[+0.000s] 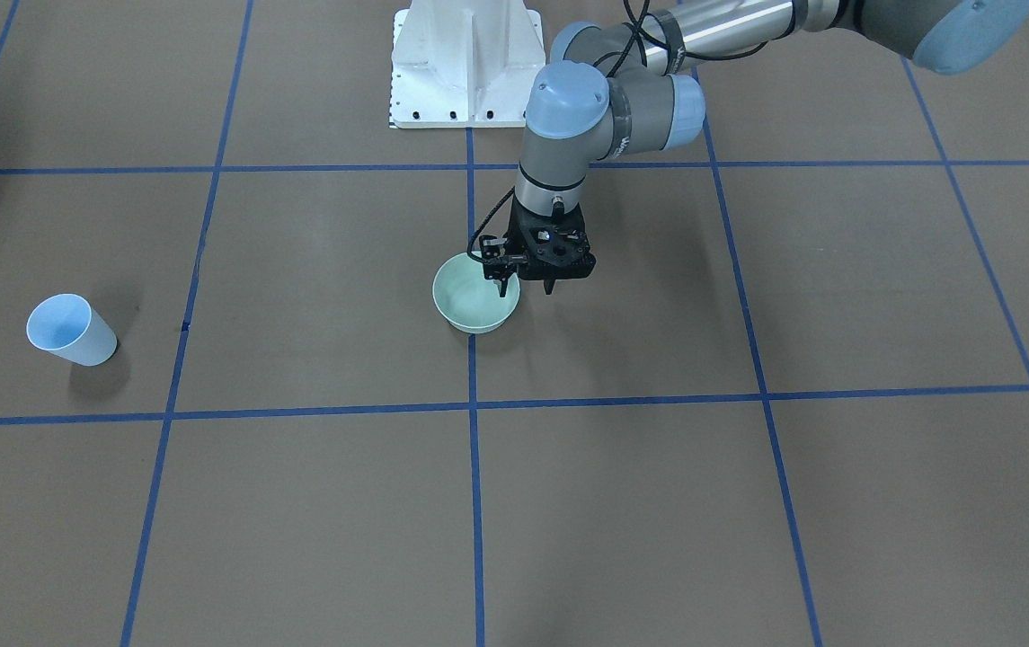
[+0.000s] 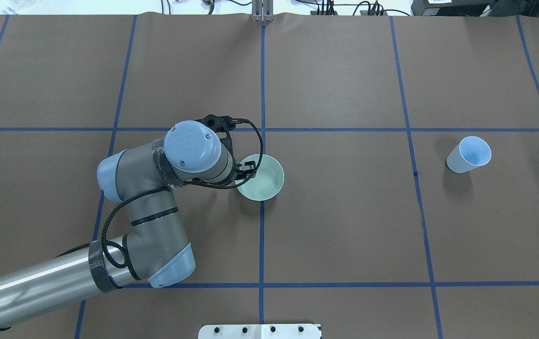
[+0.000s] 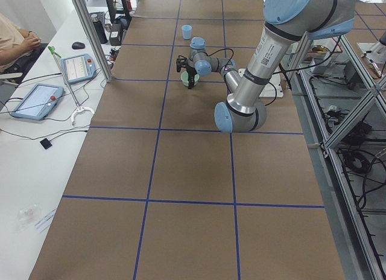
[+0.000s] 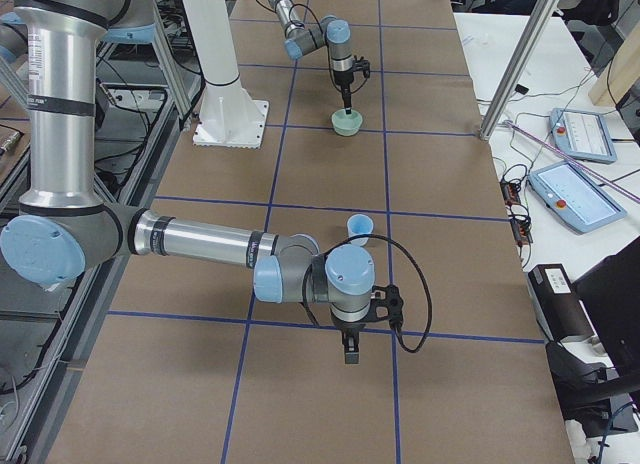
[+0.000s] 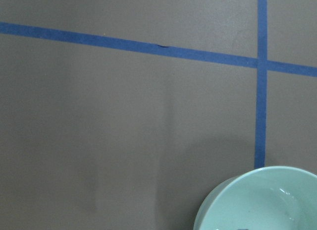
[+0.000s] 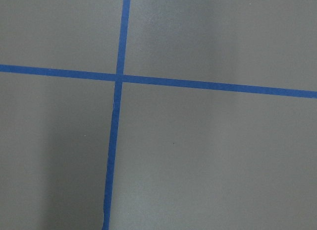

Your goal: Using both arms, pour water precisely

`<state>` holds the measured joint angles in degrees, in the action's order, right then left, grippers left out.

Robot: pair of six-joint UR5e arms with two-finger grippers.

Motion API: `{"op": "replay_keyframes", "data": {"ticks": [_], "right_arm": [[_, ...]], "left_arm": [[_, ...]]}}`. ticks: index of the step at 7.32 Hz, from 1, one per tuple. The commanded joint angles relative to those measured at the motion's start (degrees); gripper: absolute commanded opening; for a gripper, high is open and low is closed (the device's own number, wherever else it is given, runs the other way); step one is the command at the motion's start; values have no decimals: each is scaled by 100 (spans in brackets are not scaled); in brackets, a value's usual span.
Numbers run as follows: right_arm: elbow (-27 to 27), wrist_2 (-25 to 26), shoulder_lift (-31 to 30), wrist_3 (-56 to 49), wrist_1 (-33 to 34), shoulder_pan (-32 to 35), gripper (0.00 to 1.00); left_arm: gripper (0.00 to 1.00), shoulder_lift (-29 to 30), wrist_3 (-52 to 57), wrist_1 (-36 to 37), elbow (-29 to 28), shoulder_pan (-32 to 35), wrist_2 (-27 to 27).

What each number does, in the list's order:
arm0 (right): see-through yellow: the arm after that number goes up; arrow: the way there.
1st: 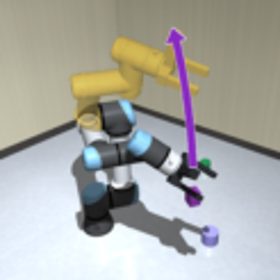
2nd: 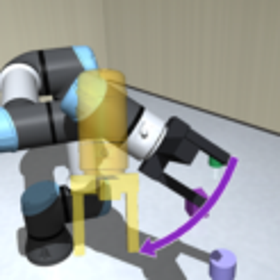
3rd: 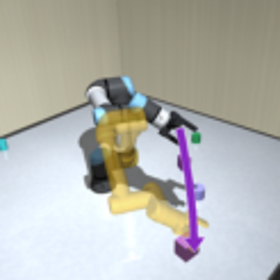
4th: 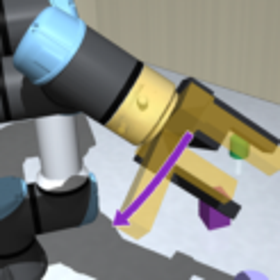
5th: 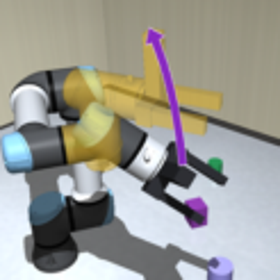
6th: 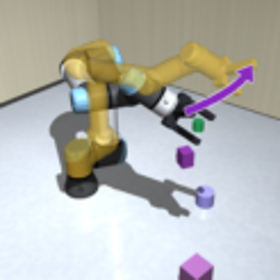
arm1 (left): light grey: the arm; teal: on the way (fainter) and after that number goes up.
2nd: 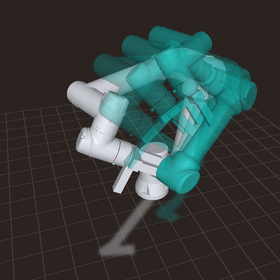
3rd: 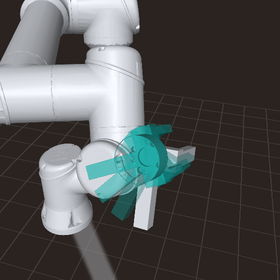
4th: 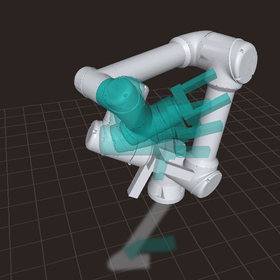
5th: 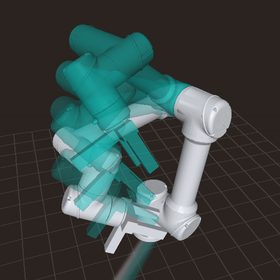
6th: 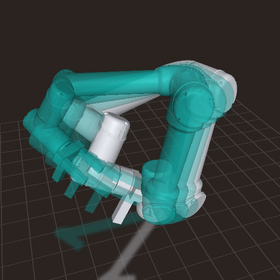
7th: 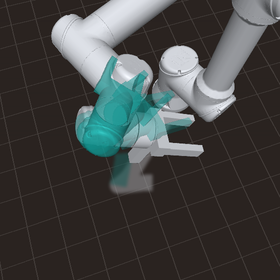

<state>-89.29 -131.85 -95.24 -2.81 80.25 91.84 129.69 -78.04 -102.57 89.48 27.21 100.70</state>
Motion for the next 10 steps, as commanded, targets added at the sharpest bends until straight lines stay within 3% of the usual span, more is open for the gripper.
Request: {"op": "replay_keyframes", "data": {"ticks": [1, 5, 7, 10], "right_arm": [[-1, 2, 5, 0, 0, 0, 100], [8, 2, -4, 0, 0, 0, 100], [17, 10, -4, 0, 0, 0, 100], [26, 10, -21, 9, 0, 0, 100]], "left_arm": [[0, 30, -1, 0, -1, -58, -7], [0, 31, 104, 70, 182, -32, 64], [0, -91, 699, 403, 664, 143, 274], [0, -1151, 2059, 449, 1271, 958, 1107]]}}
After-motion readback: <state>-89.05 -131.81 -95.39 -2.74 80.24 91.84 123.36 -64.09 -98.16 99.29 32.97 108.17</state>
